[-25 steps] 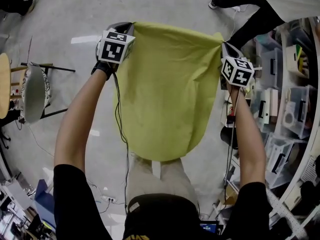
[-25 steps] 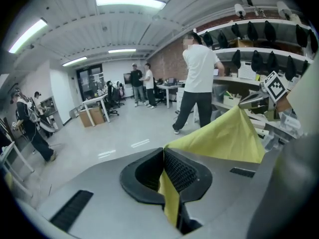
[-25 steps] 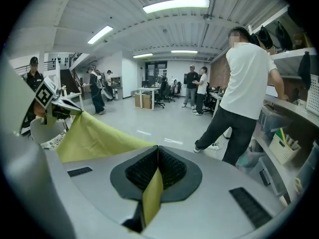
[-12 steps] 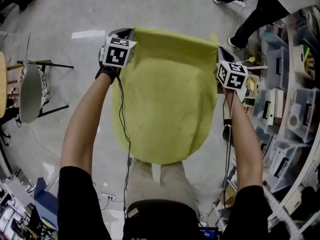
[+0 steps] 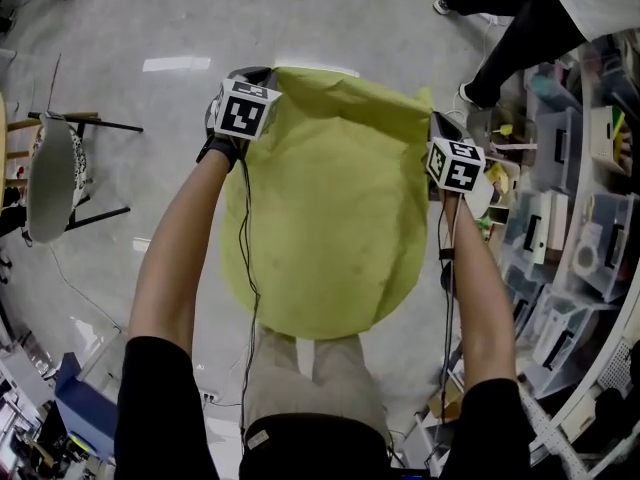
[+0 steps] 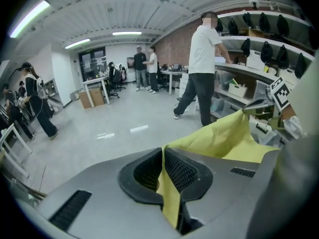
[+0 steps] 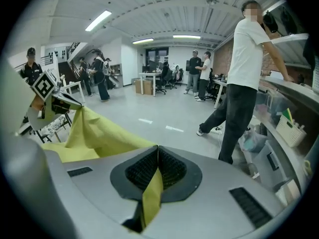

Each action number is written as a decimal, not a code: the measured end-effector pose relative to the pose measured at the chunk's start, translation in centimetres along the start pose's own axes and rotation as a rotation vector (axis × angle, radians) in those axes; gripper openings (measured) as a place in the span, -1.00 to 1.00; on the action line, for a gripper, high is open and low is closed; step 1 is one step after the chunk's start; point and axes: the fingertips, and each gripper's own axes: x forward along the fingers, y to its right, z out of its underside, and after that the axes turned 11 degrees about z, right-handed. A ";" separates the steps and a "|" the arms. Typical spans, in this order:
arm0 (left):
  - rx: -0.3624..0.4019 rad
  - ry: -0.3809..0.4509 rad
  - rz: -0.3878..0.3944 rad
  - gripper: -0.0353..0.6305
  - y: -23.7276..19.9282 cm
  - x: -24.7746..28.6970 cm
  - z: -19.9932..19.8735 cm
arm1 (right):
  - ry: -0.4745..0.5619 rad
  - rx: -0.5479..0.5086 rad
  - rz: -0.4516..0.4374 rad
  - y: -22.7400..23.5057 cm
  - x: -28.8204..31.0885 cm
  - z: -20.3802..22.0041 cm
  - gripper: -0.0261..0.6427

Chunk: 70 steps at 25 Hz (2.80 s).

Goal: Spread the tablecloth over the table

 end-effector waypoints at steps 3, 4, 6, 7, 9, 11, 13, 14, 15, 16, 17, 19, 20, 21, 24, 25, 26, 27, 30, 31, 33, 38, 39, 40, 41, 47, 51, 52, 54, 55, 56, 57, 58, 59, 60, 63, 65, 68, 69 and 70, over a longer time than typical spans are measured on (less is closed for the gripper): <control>-0.003 0.007 0.008 -0.83 0.5 0.8 0.8 | 0.002 0.032 -0.017 -0.5 0.5 1.1 -0.91; -0.001 0.009 0.017 -0.83 0.9 1.1 1.1 | 0.004 0.042 -0.025 -0.8 0.7 1.5 -0.91; -0.008 0.008 0.044 -0.70 1.6 1.5 1.8 | 0.011 0.073 -0.051 -1.7 0.8 2.1 -0.86; -0.015 0.000 0.055 -0.38 1.8 1.6 2.2 | 0.012 0.094 -0.072 -2.3 0.9 2.3 -0.59; -0.017 -0.023 0.057 -0.25 2.0 1.2 2.7 | 0.003 0.118 -0.106 -3.0 0.6 2.5 -0.36; -0.012 -0.030 0.055 -0.25 2.4 0.0 2.8 | -0.018 0.121 -0.114 -3.0 -0.4 2.5 -0.29; -0.024 -0.009 0.057 -0.26 3.1 -2.1 2.4 | -0.025 0.152 -0.112 -2.5 -2.2 1.8 -0.22; -0.036 0.014 0.057 -0.26 3.5 -3.7 2.1 | -0.017 0.176 -0.112 -2.2 -3.5 1.2 -0.23; -0.049 0.043 0.056 -0.28 4.0 -5.4 1.5 | -0.002 0.200 -0.115 -1.9 -5.1 0.3 -0.24; -0.058 0.077 0.053 -0.32 4.5 -7.5 0.9 | 0.018 0.217 -0.121 -1.7 -6.9 -0.6 -0.26; -0.060 0.114 0.049 -0.42 5.3 -9.8 0.2 | 0.042 0.228 -0.128 -1.5 -9.1 -1.5 -0.30; -0.046 0.190 0.047 -0.55 7.6 -14.7 -1.2 | 0.093 0.237 -0.141 -1.0 -14.4 -3.0 -0.39; -0.033 0.225 0.042 -0.60 8.9 -17.2 -1.8 | 0.118 0.243 -0.145 -0.7 -17.3 -3.6 -0.41; -0.022 0.258 0.033 -0.65 10.1 -19.9 -2.3 | 0.143 0.251 -0.144 -0.4 -20.2 -4.1 -0.43; -0.025 0.346 -0.008 -0.73 13.6 -28.1 -3.0 | 0.205 0.278 -0.116 0.0 -29.1 -5.0 -0.54; -0.029 0.371 -0.023 -0.74 14.6 -30.8 -3.0 | 0.225 0.277 -0.103 0.0 -32.0 -5.1 -0.60; -0.030 0.396 -0.037 -0.77 15.7 -33.4 -3.0 | 0.247 0.273 -0.088 0.0 -34.8 -5.3 -0.65; -0.026 0.423 -0.047 -0.79 16.8 -35.8 -3.0 | 0.275 0.271 -0.073 0.0 -37.6 -5.7 -0.68; -0.002 0.519 -0.073 -0.82 19.5 -42.1 -3.6 | 0.380 0.282 -0.033 0.2 -44.9 -7.3 -0.78; -0.002 0.556 -0.086 -0.83 20.3 -44.0 -3.7 | 0.413 0.287 -0.020 0.4 -47.0 -7.8 -0.81; -0.007 0.607 -0.113 -0.84 21.8 -47.5 -3.6 | 0.470 0.289 0.006 0.8 -50.9 -8.4 -0.89; -0.039 0.681 -0.182 -0.84 22.6 -54.7 -2.9 | 0.569 0.337 0.051 1.0 -58.0 -9.6 -0.92; -0.042 0.690 -0.190 -0.84 22.7 -55.6 -2.8 | 0.577 0.348 0.060 1.2 -58.8 -9.5 -0.92; -0.037 0.692 -0.194 -0.84 23.0 -56.2 -2.8 | 0.585 0.358 0.068 1.4 -59.6 -9.4 -0.92; -0.026 0.690 -0.194 -0.84 23.4 -56.6 -2.8 | 0.594 0.365 0.073 1.6 -60.4 -9.5 -0.92; 0.019 0.680 -0.166 -0.84 25.0 -57.4 -2.8 | 0.608 0.362 0.093 1.5 -62.3 -9.1 -0.92; 0.035 0.700 -0.169 -0.84 25.9 -57.6 -3.4 | 0.616 0.345 0.097 1.4 -62.9 -8.9 -0.92; 0.040 0.703 -0.169 -0.84 26.1 -57.6 -3.6 | 0.618 0.340 0.098 1.5 -63.0 -8.9 -0.92; 0.045 0.708 -0.169 -0.84 26.4 -57.8 -3.8 | 0.621 0.333 0.100 1.6 -63.3 -8.8 -0.92; 0.044 0.711 -0.168 -0.84 26.5 -57.9 -3.8 | 0.622 0.333 0.101 1.6 -63.5 -8.7 -0.92; 0.043 0.714 -0.168 -0.84 26.6 -58.1 -3.7 | 0.621 0.334 0.102 1.6 -63.7 -8.6 -0.92; 0.042 0.715 -0.169 -0.84 26.8 -58.3 -3.6 | 0.621 0.336 0.103 1.7 -64.0 -8.5 -0.92; 0.043 0.713 -0.171 -0.84 26.9 -58.5 -3.5 | 0.622 0.338 0.104 1.7 -64.2 -8.3 -0.92; 0.044 0.711 -0.173 -0.84 27.0 -58.6 -3.4 | 0.623 0.340 0.104 1.8 -64.4 -8.2 -0.92; 0.044 0.708 -0.174 -0.84 27.2 -58.7 -3.3 | 0.624 0.342 0.104 1.9 -64.6 -8.0 -0.92; 0.051 0.711 -0.172 -0.84 27.5 -58.7 -3.3 | 0.633 0.356 0.113 2.3 -64.9 -7.6 -0.92; 0.056 0.717 -0.167 -0.84 27.5 -58.7 -3.5 | 0.639 0.357 0.118 2.4 -65.1 -7.7 -0.92; 0.052 0.719 -0.160 -0.84 27.1 -58.8 -3.5 | 0.636 0.353 0.122 1.8 -65.2 -8.0 -0.92; 0.052 0.718 -0.158 -0.84 26.9 -58.8 -3.5 | 0.635 0.350 0.123 1.6 -65.2 -8.1 -0.92; 0.052 0.717 -0.156 -0.84 26.8 -58.8 -3.5 | 0.635 0.349 0.123 1.5 -65.2 -8.3 -0.92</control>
